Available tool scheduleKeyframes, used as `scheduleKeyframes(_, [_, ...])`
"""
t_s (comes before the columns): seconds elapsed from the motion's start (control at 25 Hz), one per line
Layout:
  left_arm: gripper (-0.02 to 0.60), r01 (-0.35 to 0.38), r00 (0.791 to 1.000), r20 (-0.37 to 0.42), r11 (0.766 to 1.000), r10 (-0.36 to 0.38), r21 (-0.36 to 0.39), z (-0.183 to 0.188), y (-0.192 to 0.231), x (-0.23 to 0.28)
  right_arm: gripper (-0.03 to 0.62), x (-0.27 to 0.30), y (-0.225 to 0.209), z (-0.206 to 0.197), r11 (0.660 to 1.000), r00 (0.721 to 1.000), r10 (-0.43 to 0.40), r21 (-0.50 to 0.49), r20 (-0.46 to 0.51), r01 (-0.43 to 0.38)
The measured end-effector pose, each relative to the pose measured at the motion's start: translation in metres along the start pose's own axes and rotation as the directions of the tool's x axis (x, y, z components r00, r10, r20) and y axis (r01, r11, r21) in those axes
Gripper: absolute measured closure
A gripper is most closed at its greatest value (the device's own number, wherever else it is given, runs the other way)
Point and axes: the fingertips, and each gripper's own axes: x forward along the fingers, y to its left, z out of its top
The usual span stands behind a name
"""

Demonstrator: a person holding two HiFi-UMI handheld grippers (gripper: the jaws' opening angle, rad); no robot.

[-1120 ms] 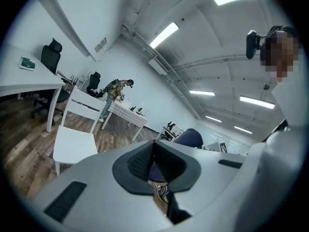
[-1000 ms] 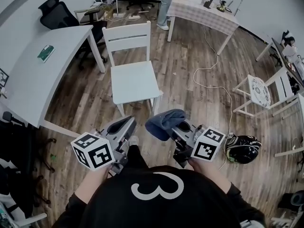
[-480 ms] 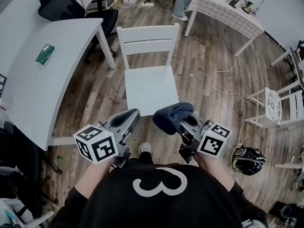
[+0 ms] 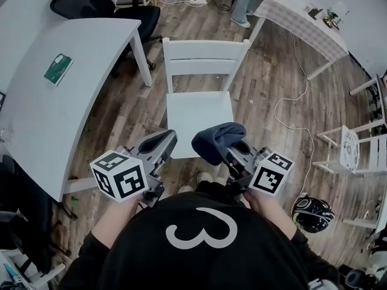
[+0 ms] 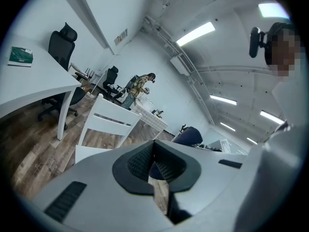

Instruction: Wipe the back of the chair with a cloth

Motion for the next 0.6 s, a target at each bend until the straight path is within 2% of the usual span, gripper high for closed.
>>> scheduleKeyframes(0.32, [0.568,-0.064,0.997,0.031,0.998,0.065,-0.012,0.035,0.032,0.023,0.543,0.040,-0.031,0.027,0.999,0.999,0.042,0.011,-0.025,-0.042])
scheduleKeyframes(0.6, [0.568,-0.087,0.995,0.048,0.996,0.088,-0.028,0.068,0.060,0.071,0.543,0.074,-0.073,0.060,0.999,0.997,0.054,0.009,-0.055,-0.054])
